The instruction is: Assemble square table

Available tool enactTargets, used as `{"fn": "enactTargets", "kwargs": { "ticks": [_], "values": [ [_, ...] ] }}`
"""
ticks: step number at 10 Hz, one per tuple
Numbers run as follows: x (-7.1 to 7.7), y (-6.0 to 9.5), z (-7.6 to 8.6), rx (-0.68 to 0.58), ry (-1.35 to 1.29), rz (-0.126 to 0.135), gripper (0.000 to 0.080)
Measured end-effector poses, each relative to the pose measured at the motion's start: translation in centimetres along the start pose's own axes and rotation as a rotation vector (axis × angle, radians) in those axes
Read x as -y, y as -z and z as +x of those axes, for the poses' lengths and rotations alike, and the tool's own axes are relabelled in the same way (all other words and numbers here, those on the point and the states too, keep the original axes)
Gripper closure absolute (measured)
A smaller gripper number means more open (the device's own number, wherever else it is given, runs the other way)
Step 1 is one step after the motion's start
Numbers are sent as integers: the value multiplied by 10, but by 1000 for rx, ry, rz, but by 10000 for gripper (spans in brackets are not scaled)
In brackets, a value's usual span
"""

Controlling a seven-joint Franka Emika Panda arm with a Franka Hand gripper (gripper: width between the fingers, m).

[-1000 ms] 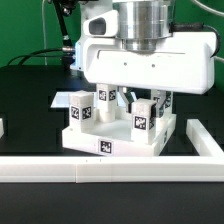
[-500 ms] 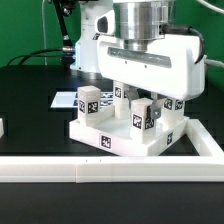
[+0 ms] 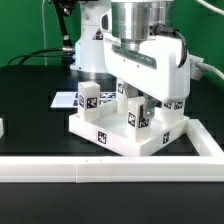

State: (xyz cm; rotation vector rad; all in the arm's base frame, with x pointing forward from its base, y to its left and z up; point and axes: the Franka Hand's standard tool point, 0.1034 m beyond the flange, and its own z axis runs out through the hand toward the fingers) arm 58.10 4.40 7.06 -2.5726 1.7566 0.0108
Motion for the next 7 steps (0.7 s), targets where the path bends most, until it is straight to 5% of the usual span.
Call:
{"fn": "enactTargets", "kwargs": {
  "ticks": [1,2,3,4,7],
  "values": [
    [0,-1,0,1,0,0,496],
    [0,-1,-1,1,1,-1,261],
    [0,-1,-1,1,1,-1,261],
    [0,-1,-1,1,1,-1,174],
    [0,-2,-1,1,1,-2,154]
  ]
}}
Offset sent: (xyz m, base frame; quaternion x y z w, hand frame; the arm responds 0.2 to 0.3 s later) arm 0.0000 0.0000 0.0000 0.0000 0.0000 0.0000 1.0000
